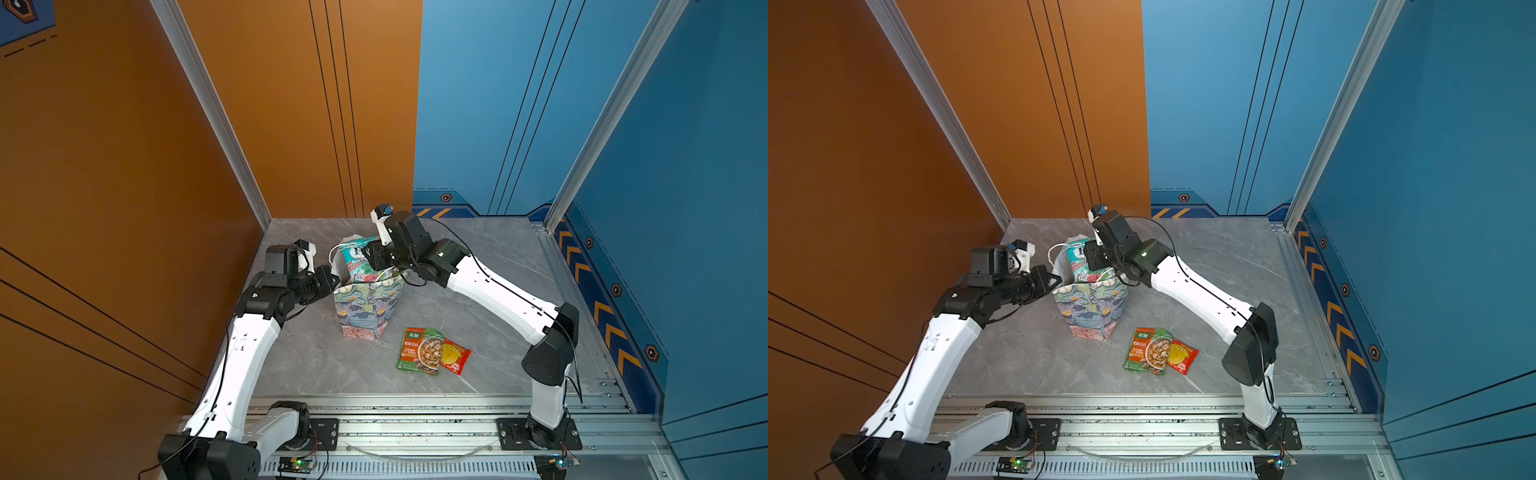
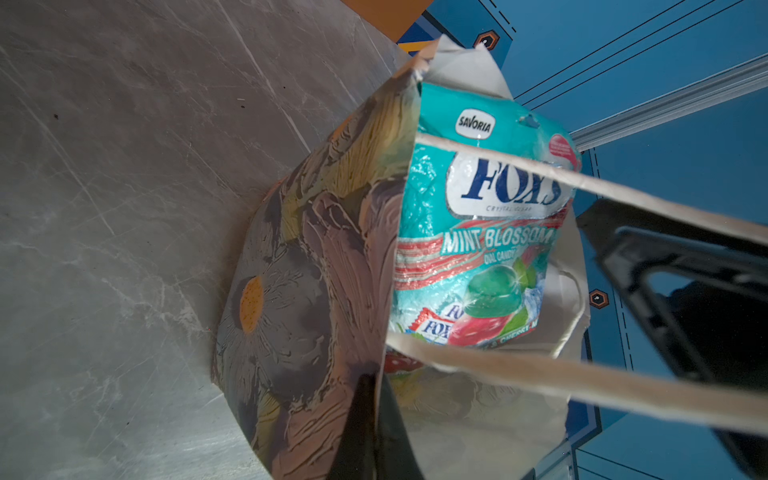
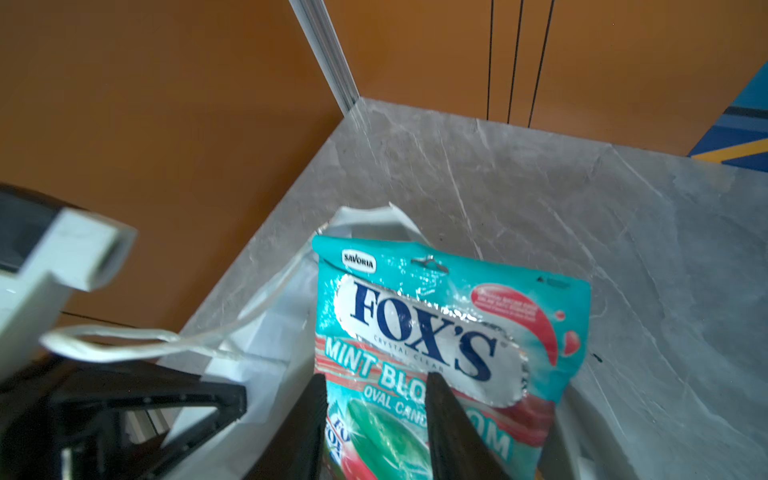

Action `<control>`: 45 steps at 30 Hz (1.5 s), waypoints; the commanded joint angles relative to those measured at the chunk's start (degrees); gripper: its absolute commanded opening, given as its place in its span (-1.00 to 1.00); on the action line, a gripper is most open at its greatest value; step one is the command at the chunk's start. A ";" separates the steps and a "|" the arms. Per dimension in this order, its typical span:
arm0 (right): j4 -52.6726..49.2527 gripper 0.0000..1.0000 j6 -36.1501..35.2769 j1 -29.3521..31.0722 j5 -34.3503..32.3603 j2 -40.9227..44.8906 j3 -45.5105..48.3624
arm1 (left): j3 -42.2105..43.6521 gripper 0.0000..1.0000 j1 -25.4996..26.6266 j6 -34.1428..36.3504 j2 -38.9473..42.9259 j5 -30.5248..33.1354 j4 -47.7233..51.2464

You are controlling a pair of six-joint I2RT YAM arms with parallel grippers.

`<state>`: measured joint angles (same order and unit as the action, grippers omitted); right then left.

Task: Place the snacks into the paper bag
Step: 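Lower the teal packet into the bag and open the right gripper, then raise the right gripper out of the bag and move to the soup packet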

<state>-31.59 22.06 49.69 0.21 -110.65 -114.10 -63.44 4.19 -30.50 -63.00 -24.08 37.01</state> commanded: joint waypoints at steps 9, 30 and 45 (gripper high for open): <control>-7.02 -0.17 -2.93 -0.36 0.02 -6.44 -5.78 | -1.34 -1.00 -0.21 0.01 1.56 -1.77 -0.99; -10.40 -0.11 0.58 -3.37 7.20 -13.79 -12.21 | -1.12 -1.00 -0.67 0.09 2.09 -2.15 -0.98; 13.04 -0.03 9.96 -9.15 13.28 14.42 16.08 | -0.89 -1.00 -0.98 0.07 2.26 -2.23 -1.00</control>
<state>-23.24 28.53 40.88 12.05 -98.63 -103.98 -63.44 3.73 -30.50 -62.54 -24.10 37.47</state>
